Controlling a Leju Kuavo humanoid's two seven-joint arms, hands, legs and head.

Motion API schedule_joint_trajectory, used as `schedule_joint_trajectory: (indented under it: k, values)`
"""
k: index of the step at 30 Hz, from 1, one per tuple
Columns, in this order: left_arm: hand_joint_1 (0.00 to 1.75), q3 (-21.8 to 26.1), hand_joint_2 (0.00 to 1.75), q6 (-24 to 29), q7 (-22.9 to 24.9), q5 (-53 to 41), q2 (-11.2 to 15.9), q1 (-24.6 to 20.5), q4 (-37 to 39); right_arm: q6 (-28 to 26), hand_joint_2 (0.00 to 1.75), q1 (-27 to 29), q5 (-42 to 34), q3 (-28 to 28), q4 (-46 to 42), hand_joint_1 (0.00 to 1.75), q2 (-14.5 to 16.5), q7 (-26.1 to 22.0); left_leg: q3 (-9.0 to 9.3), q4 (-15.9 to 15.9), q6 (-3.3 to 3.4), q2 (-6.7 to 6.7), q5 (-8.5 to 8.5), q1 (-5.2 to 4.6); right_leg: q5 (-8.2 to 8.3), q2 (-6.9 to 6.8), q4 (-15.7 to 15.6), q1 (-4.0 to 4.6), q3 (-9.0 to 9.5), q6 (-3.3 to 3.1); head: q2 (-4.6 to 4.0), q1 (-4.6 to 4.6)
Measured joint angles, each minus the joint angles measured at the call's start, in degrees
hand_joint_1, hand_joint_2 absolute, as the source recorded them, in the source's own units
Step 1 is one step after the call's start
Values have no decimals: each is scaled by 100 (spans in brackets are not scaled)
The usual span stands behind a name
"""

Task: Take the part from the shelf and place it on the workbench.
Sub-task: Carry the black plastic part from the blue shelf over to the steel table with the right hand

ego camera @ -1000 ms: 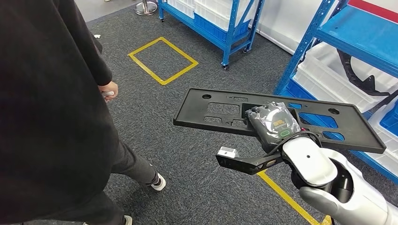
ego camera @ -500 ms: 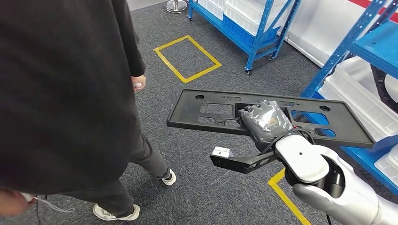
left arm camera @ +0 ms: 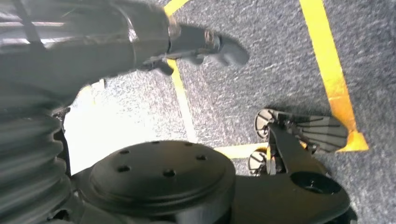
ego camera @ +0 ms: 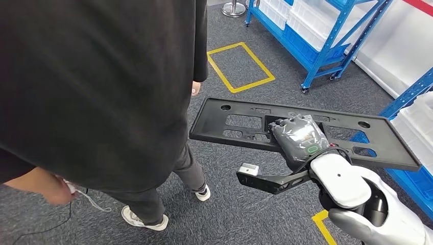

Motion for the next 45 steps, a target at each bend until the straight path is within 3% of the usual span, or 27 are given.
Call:
schedule_joint_trajectory:
  k: [2, 3, 14, 45]
  values:
    - [0, -1, 175, -3, -14, -5, -4, 11, 0, -14, 175, 15, 2, -6, -24, 175, 2, 0, -17, 6, 21, 17, -14, -2, -13, 19, -65, -3, 17, 82, 0, -9]
    - [0, -1, 175, -5, -19, -7, -4, 16, 0, -20, 175, 21, 4, -6, -31, 175, 4, 0, -13, 0, 23, 35, -11, 0, -12, 29, -64, -2, 16, 94, 0, -17]
    - [0, 1, 175, -4, -13, -15, 10, 21, 0, -30, 175, 53, 8, -6, -57, 175, 5, 0, 23, -29, -12, 146, -22, 1, -17, 117, -56, 1, 19, 41, 0, -35]
    - [0, 1, 175, -5, -11, -66, 27, 20, 0, -55, 175, 132, 5, -16, -133, 175, 3, 0, 26, -30, -13, 133, -30, -10, -20, 120, -69, -9, 28, 38, 0, -25]
